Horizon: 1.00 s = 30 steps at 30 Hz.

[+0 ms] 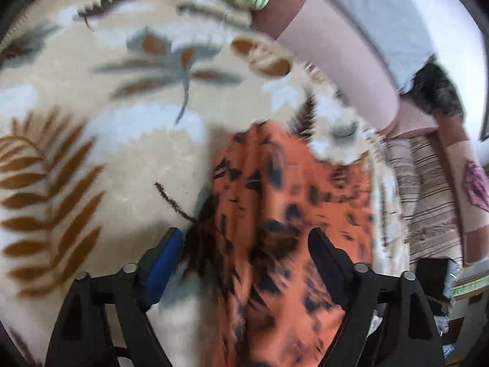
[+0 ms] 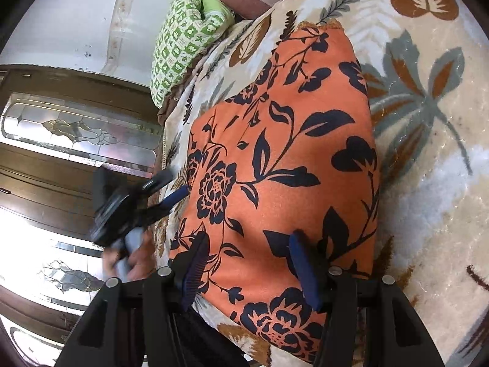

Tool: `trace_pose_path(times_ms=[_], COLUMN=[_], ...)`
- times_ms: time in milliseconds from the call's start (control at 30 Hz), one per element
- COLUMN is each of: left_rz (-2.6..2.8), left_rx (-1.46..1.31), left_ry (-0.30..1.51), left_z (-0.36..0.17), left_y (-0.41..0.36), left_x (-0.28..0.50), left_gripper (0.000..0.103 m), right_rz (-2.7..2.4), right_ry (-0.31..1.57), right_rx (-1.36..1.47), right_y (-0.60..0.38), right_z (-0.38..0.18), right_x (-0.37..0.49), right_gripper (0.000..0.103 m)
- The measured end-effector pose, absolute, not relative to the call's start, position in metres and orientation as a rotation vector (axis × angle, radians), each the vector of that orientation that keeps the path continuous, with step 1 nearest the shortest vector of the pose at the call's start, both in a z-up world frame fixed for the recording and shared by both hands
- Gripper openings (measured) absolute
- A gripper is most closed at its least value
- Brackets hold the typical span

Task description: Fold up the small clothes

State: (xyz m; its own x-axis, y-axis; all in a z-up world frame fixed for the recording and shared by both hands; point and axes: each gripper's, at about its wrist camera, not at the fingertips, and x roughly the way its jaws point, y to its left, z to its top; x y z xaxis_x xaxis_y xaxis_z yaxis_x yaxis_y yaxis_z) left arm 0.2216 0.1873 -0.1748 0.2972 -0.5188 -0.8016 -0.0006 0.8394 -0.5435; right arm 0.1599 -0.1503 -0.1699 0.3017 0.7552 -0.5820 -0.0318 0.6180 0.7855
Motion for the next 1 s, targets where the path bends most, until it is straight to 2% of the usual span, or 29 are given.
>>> trace_pose_path(times_ms=[33, 67, 100, 200, 300, 400, 467, 500, 533, 633, 733, 900, 1000], left_rz=[-0.347, -0.340, -0.367, -0.323, -0.317, -0.306, -0.305, -0.299, -0.253, -0.116, -0.064, -0.073, -0.070], left_rx=[-0.510, -0.542, -0.602, -0.745, -0.724, -0.640, -0.526, -0.474, -0.379, -0.192, -0.108, -0.051, -0.035], left_ry=[1.257, 1.245, 1.245, 1.241, 1.254, 1.264, 1.206, 1.167, 1.097, 0.979, 0.954, 0.931, 0.965], left_z=[-0.184, -0.185, -0.186, -0.199, -0.199, -0.179, -0.154, -0.142, -0.124, -0.099, -0.089, -0.098, -0.109], left_y=[0.187, 0.192, 0.195, 0.206, 0.201, 0.199, 0.193, 0.193, 0.188, 0.176, 0.165, 0.146, 0.141], left_x=[0.226, 0.225, 0.224, 0.207, 0.208, 0.210, 0.196, 0.187, 0.171, 0.143, 0.120, 0.098, 0.091], left_gripper=[0.059, 0.051, 0.020, 0.020, 0.023, 0.036, 0.049, 0.065, 0.074, 0.075, 0.075, 0.075, 0.075], right_rz=[0.597, 0.603, 0.608, 0.622, 0.628, 0.625, 0.619, 0.616, 0.600, 0.526, 0.482, 0.530, 0.507], right_ry=[1.157, 1.156, 1.155, 1.151, 1.151, 1.178, 1.153, 1.124, 1.101, 1.069, 1.046, 1.015, 1.088], right_rx=[0.760, 0.761, 0.757, 0.758, 0.774, 0.792, 0.762, 0.740, 0.703, 0.565, 0.466, 0.490, 0.469], right_y=[-0.151, -0.151, -0.151, -0.151, -0.154, -0.157, -0.160, -0.161, -0.162, -0.161, -0.155, -0.139, -0.124], right_z=[-0.170, -0.170, -0.171, -0.172, -0.175, -0.172, -0.159, -0.152, -0.145, -0.133, -0.123, -0.111, -0.137], right_x=[0.160, 0.160, 0.160, 0.160, 0.161, 0.162, 0.157, 0.153, 0.147, 0.132, 0.121, 0.123, 0.141], right_gripper=[0.058, 0.058, 0.058, 0.058, 0.058, 0.058, 0.064, 0.071, 0.072, 0.072, 0.072, 0.073, 0.075])
